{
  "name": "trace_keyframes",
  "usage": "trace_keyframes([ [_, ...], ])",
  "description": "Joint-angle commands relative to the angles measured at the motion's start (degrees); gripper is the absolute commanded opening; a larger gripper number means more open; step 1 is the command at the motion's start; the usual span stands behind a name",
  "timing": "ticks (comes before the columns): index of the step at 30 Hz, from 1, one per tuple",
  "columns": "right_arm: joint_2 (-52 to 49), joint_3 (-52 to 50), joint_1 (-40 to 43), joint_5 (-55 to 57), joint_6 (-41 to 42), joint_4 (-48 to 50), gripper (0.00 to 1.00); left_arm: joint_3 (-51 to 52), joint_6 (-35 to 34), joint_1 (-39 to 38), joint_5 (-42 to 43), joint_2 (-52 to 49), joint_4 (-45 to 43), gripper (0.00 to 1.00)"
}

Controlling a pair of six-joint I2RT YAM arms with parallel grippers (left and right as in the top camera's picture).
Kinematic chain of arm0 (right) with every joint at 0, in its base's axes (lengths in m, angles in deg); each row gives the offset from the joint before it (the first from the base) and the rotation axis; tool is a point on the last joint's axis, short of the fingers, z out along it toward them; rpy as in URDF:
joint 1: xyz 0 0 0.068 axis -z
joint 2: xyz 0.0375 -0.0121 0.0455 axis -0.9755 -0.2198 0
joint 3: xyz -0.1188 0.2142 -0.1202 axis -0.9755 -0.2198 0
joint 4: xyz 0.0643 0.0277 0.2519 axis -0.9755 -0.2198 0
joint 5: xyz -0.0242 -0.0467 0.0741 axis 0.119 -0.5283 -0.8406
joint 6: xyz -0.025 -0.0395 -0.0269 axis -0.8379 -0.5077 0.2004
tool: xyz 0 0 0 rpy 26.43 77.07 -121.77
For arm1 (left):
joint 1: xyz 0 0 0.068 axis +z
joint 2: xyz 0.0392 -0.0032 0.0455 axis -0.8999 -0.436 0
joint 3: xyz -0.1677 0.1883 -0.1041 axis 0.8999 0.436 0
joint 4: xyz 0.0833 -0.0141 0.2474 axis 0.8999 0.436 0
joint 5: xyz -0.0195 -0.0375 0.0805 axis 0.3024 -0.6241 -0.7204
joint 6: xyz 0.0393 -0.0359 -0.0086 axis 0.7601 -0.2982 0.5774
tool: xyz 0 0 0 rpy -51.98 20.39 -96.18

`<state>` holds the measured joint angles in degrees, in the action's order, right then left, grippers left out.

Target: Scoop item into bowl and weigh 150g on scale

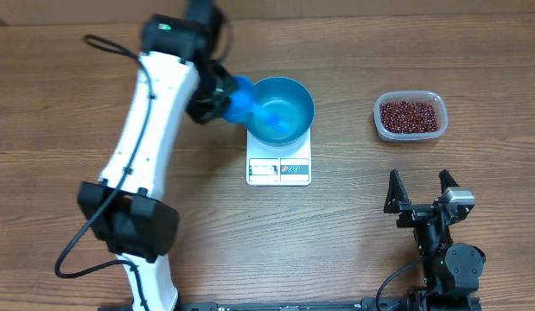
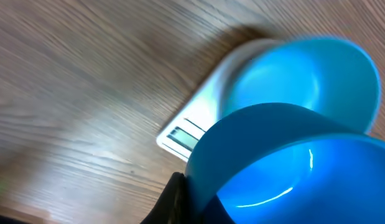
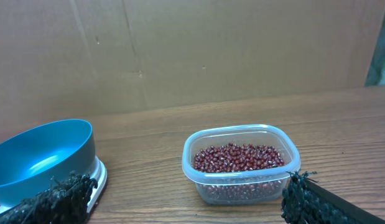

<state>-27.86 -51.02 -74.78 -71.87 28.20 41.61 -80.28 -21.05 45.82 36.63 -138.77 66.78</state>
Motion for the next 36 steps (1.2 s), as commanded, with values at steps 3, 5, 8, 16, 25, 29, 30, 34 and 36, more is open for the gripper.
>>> trace_keyframes([
  [3, 0.6, -0.6, -0.3, 0.5, -0.2, 0.1, 1.0, -1.5, -6.0, -6.1, -5.8, -0.5, -3.1, 0.04],
  [5, 0.6, -0.6, -0.3, 0.5, -0.2, 0.1, 1.0, -1.4, -6.0, -7.9, -7.1, -0.5, -4.6, 0.04],
  [8, 0.6, -0.6, -0.3, 0.5, -0.2, 0.1, 1.0, -1.4, -6.0, -9.1, -7.9, -0.5, -5.6, 0.04],
  [16, 0.6, -0.6, -0.3, 0.3, 1.9, 1.7, 1.0, -1.5, -7.1, -9.4, -7.4, -0.5, -5.6, 0.04],
  [25, 0.6, 3.3, -0.3, -5.4, 18.9, 0.6, 1.0, -1.5, -12.2, -9.3, -4.8, -0.5, -6.1, 0.04],
  [29, -0.1, 8.8, -0.2, -5.7, 20.8, -6.0, 1.0, -1.4, -12.2, -9.4, -4.2, -0.5, -7.0, 0.04],
  [30, -0.7, 10.4, -0.2, -5.7, 20.7, -7.6, 1.0, -1.4, -12.2, -9.4, -3.9, -0.5, -7.2, 0.04],
  [34, -6.6, 18.5, -0.2, -6.1, 20.7, -13.4, 1.0, -1.5, -12.2, -9.4, -2.8, -0.5, -7.8, 0.04],
  [36, -11.2, 22.6, -0.2, -7.6, 20.7, -15.8, 1.0, -1.4, -12.2, -9.4, -2.0, -0.5, -8.2, 0.04],
])
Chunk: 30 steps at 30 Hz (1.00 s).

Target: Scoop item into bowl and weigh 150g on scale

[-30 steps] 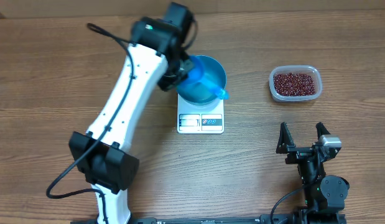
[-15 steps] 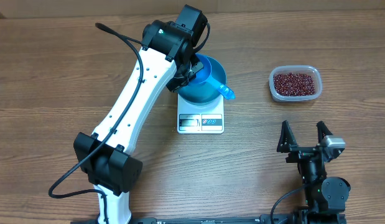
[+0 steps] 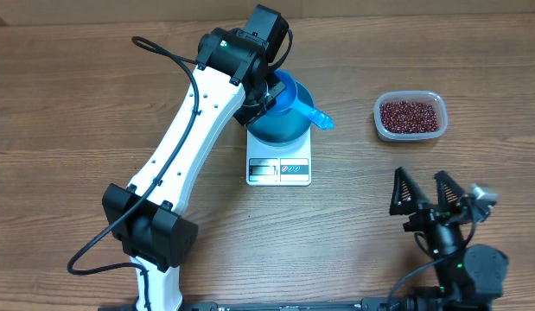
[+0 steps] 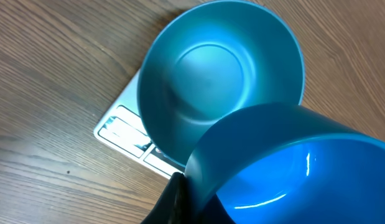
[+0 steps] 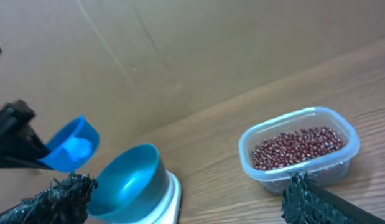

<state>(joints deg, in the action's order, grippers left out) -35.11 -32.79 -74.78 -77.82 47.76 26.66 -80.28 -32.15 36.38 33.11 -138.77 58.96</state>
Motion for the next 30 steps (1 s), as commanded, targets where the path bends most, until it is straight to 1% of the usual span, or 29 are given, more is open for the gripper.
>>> trace_keyframes([
  [1, -7.7, 7.4, -0.2, -3.3, 1.1, -2.7, 1.0, -1.4, -1.1, 0.1, 1.9, -0.5, -0.6, 0.04],
  [4, -17.5, 14.3, -0.2, -8.0, 1.1, -7.6, 1.0, -1.5, -1.1, 0.1, 2.3, -0.5, -0.8, 0.04],
  [7, -28.5, 20.8, -0.2, -16.3, 1.1, -10.9, 1.0, -1.4, -1.9, 0.1, 3.2, -0.5, -0.9, 0.04],
  [11, -40.7, 25.2, -0.2, -28.6, 1.2, -7.3, 1.0, -1.4, -3.7, 0.1, 4.5, -0.5, -0.9, 0.04],
  [13, -45.8, 25.5, -0.2, -34.6, 2.3, -2.1, 1.0, -1.4, -3.7, 0.1, 4.7, -0.5, -1.1, 0.04],
  [15, -49.9, 25.5, -0.2, -39.4, 6.3, 3.0, 1.0, -1.4, -3.8, 0.1, 4.7, -0.5, -1.1, 0.04],
  [19, -57.8, 25.5, -0.2, -46.0, 21.2, 15.5, 1.0, -1.4, -6.6, 0.1, 5.0, -0.5, -1.1, 0.04],
  [22, -61.6, 25.5, -0.2, -47.6, 29.5, 22.8, 1.0, -1.4, -8.7, 0.1, 6.3, -0.5, -1.2, 0.04],
  [26, -64.5, 25.5, -0.2, -47.5, 35.1, 29.0, 1.0, -1.4, -10.1, -0.1, 6.6, -0.5, -2.3, 0.04],
  [30, -64.7, 25.5, -0.3, -46.3, 38.0, 30.6, 1.0, -1.4, -12.2, -0.5, 6.6, -0.5, -3.4, 0.04],
])
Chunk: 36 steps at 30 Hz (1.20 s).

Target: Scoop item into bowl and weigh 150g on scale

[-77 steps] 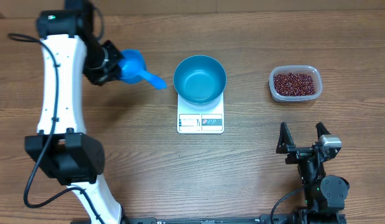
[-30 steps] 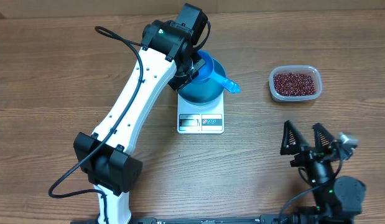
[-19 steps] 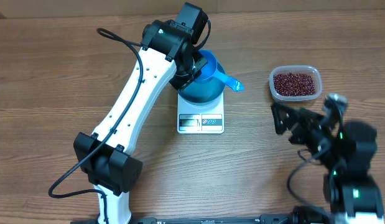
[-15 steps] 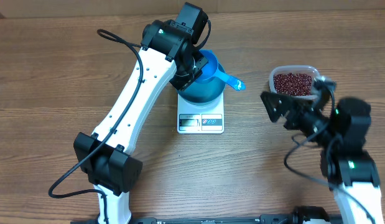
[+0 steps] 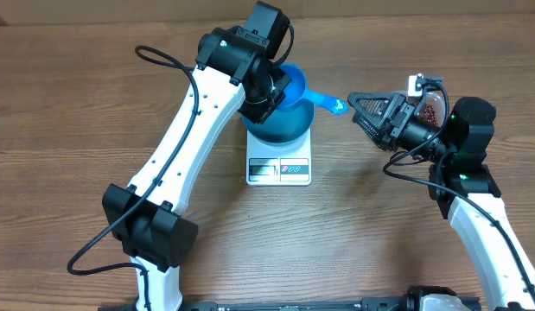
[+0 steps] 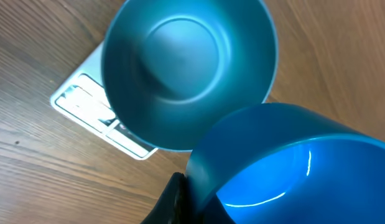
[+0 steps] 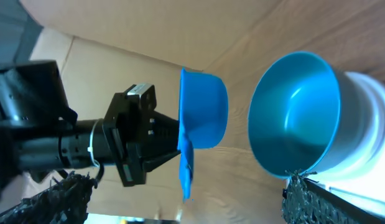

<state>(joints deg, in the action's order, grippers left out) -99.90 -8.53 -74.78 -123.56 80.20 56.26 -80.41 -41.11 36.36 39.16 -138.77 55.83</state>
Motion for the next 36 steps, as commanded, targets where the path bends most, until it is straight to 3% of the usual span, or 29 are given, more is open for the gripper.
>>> trace_keyframes([
  [1, 0.0, 1.2, -0.3, 0.0, 6.6, 1.1, 1.0, -1.3, -4.3, -0.7, 0.7, -0.5, -0.3, 0.04],
  [11, 0.0, 1.2, -1.1, 4.4, 9.4, 1.2, 0.93, -1.3, -10.2, -5.1, -0.4, -0.5, -1.1, 0.04],
  [18, 0.0, 1.2, -3.3, 7.7, 9.3, 1.2, 0.8, -1.3, -10.3, -7.5, -1.2, -0.5, -2.1, 0.04],
  [26, 0.0, 1.2, -3.3, 7.9, 9.3, 1.2, 0.54, -1.3, -10.8, -7.6, -1.5, -0.5, -2.1, 0.04],
  [36, 0.0, 1.2, -3.3, 10.9, 9.2, 1.2, 0.48, -1.3, -14.0, -7.6, -1.6, -0.5, -2.0, 0.04],
])
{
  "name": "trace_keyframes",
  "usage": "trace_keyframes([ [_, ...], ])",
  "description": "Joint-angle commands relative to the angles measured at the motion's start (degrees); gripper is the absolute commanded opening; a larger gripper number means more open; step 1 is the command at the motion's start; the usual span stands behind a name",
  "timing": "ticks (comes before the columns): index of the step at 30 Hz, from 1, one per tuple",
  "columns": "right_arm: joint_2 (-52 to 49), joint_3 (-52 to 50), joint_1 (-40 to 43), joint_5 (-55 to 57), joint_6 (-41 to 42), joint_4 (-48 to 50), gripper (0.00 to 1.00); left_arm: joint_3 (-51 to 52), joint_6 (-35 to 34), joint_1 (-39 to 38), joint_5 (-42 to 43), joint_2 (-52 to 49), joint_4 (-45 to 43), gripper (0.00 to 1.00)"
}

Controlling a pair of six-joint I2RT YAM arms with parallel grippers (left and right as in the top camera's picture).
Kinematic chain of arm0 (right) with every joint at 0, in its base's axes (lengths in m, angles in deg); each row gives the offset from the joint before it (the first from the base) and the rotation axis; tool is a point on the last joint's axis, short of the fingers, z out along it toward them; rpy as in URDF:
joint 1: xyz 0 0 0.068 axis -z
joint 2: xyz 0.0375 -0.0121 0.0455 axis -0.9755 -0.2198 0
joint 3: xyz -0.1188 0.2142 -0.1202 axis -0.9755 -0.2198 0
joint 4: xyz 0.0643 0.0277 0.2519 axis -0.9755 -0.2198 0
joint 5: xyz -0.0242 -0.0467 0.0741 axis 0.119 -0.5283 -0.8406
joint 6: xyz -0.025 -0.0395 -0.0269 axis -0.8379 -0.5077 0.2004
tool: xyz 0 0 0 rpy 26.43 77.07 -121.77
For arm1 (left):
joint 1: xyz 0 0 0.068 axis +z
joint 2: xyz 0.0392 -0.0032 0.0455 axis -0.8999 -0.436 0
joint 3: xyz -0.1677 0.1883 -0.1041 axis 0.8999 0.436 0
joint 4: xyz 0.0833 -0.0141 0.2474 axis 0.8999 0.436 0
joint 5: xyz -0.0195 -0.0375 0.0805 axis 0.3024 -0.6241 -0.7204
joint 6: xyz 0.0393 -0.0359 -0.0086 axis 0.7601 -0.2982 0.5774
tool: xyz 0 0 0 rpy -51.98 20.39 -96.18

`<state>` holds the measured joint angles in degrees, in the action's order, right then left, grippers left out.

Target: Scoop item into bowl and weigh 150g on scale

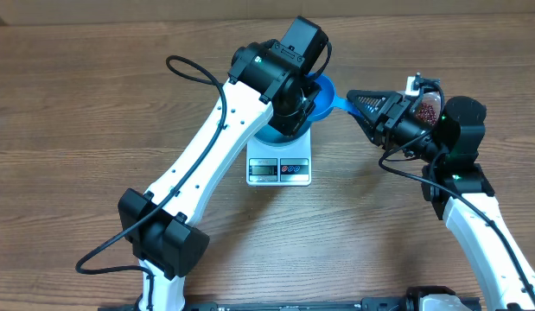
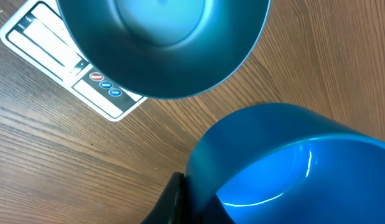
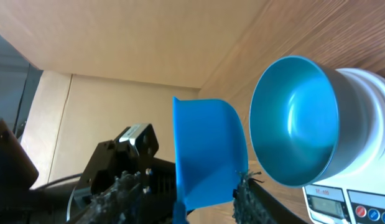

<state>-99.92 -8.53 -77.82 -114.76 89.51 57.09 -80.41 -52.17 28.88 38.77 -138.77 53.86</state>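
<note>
My left gripper [image 1: 315, 86] is shut on the cup of the blue scoop [image 1: 326, 95], held in the air just right of the teal bowl [image 2: 161, 43]. The bowl stands empty on the white scale [image 1: 279, 169]. In the left wrist view the scoop's cup [image 2: 285, 168] fills the lower right, clamped in my left gripper [image 2: 201, 208]. My right gripper [image 1: 359, 105] faces left with its jaws on either side of the scoop's handle end. In the right wrist view the scoop [image 3: 208, 155] sits inside my right gripper [image 3: 184, 186]; a gap shows on the left side.
A clear tub of red beans [image 1: 429, 104] stands at the back right, largely hidden behind my right gripper. My left arm [image 1: 215, 164] stretches across the table's left half and over the scale. The scale's display and buttons face the front edge.
My left gripper has carried the scoop to the right, off the bowl's centre. The right gripper's fingers have narrowed and now flank the scoop instead of standing wide before it.
First my left gripper held the scoop at the bowl's left rim, with my right gripper open at the front right. Then the scoop was over the bowl. Then my right gripper was up, open by the handle tip; now it flanks the scoop.
</note>
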Motion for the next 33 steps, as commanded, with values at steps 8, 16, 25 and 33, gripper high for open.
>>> trace_keyframes([
  [8, 0.1, 1.2, -0.2, 3.4, -0.2, 0.3, 0.31, -1.3, -3.1, -0.2, -1.2, -0.6, -0.1, 0.04],
  [16, 0.1, 1.2, -0.2, 3.3, -0.2, 0.3, 0.28, -1.3, -3.1, -0.3, -1.2, -0.6, -0.1, 0.04],
  [25, 0.1, 1.2, -0.2, 3.3, -0.2, 0.3, 0.21, -1.3, -3.1, -1.0, -1.3, -0.6, -0.7, 0.04],
  [33, 0.1, 1.2, -0.2, 3.3, -0.2, 0.3, 0.21, -1.3, -3.1, -1.2, -1.3, -0.6, -0.7, 0.04],
])
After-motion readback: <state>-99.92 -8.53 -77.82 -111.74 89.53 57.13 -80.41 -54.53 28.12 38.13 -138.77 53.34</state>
